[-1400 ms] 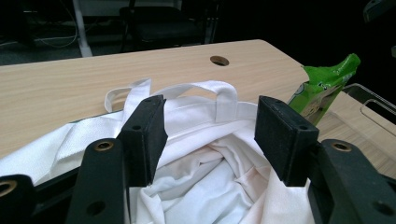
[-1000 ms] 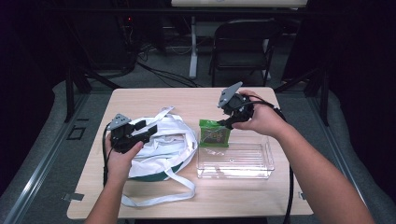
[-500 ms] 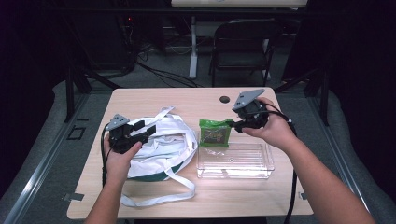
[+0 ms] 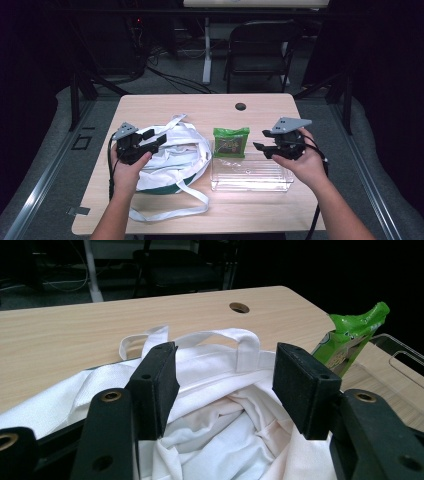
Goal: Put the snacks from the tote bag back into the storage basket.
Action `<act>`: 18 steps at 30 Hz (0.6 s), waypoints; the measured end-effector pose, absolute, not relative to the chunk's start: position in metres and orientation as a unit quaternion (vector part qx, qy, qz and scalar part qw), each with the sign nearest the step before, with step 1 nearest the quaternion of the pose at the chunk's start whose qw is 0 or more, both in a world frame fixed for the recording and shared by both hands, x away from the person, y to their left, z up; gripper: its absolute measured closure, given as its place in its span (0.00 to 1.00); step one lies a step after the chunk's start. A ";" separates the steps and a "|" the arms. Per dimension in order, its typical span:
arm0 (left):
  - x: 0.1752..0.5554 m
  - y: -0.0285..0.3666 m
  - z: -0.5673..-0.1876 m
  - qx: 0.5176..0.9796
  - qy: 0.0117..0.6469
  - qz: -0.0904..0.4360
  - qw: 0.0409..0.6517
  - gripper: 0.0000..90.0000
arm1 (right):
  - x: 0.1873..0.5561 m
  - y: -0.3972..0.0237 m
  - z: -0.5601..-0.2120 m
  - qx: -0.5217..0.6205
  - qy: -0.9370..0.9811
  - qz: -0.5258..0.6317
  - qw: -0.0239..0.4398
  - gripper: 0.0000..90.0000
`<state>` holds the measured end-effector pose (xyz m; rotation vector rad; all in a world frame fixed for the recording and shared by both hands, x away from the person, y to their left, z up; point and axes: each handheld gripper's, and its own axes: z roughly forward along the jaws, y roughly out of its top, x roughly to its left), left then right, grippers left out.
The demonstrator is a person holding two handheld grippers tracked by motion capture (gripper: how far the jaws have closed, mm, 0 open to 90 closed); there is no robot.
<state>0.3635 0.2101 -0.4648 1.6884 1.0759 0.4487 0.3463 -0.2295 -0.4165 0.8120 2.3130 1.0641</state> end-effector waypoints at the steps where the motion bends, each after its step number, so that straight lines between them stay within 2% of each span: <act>1: 0.363 0.210 -0.465 0.703 0.449 0.187 0.519 0.48 | 0.343 -0.232 -0.419 0.300 0.838 0.389 0.237 0.52; 18: 0.364 0.212 -0.467 0.704 0.450 0.185 0.517 0.48 | 0.307 -0.246 -0.464 0.346 0.800 0.424 0.247 0.51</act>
